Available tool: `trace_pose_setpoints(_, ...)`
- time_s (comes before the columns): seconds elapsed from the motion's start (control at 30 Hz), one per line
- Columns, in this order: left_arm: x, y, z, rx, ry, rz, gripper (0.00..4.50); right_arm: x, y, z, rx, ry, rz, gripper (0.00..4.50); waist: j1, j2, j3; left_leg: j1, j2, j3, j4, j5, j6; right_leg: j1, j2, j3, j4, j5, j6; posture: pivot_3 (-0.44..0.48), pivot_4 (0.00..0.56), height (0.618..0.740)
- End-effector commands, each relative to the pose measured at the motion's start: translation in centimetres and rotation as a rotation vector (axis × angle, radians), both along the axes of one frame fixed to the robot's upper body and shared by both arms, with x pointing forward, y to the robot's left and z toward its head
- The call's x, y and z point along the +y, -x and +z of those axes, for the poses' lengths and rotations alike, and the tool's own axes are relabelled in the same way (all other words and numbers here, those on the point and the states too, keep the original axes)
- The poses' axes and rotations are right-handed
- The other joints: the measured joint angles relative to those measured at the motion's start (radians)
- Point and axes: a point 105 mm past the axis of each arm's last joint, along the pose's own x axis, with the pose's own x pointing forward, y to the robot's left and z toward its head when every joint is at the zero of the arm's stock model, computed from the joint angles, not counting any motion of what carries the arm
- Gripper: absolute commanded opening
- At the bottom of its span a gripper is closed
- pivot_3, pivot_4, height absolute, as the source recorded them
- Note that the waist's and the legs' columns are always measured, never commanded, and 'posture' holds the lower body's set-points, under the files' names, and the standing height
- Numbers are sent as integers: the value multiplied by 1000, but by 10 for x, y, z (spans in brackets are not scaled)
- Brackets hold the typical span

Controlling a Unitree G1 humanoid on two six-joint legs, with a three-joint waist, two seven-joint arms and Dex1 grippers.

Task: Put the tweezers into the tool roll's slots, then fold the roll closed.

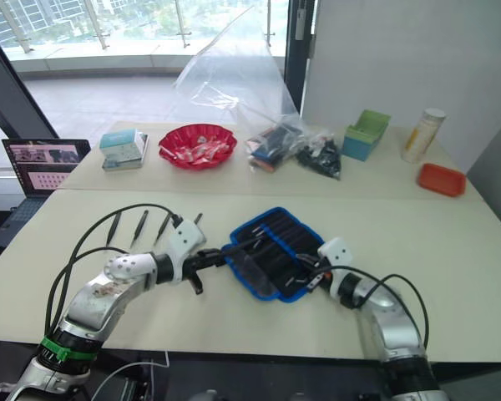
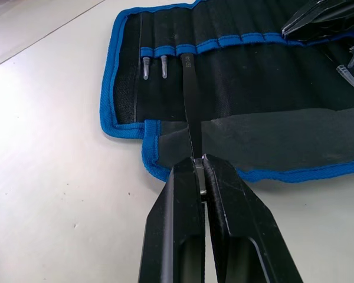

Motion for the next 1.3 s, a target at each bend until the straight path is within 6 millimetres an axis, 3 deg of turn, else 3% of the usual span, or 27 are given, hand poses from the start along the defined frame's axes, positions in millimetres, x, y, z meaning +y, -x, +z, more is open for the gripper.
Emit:
trace_pose_setpoints(0.03,-5,3,7,-36,9,-14,0,-4,10,-28,119,31,-11,30,1,0,0,0,0,0,0,0,0,0,0,0,0,0,0,0,150,740)
trace_pose_setpoints(0.73,-28,-3,-3,9,29,-12,0,-8,12,-30,125,50,-21,30,8,-1,-1,0,-1,0,0,0,0,0,-1,0,-1,0,0,0,150,740)
trace_pose_setpoints(0.97,-34,-17,-2,15,29,-2,0,-7,12,-31,126,63,-17,30,10,-2,-1,0,-1,0,1,0,0,1,-1,0,-1,0,0,0,150,740)
trace_pose_setpoints(1.2,-62,-14,-14,96,77,-72,0,-5,15,-36,135,70,-15,30,12,-4,-3,0,-2,-1,2,0,0,1,-1,0,-1,0,0,0,150,740)
trace_pose_setpoints(1.3,-61,-12,-23,119,24,-89,0,-5,15,-35,134,69,-19,30,12,-5,-4,1,-2,-1,2,0,0,1,-1,0,-1,0,0,0,150,740)
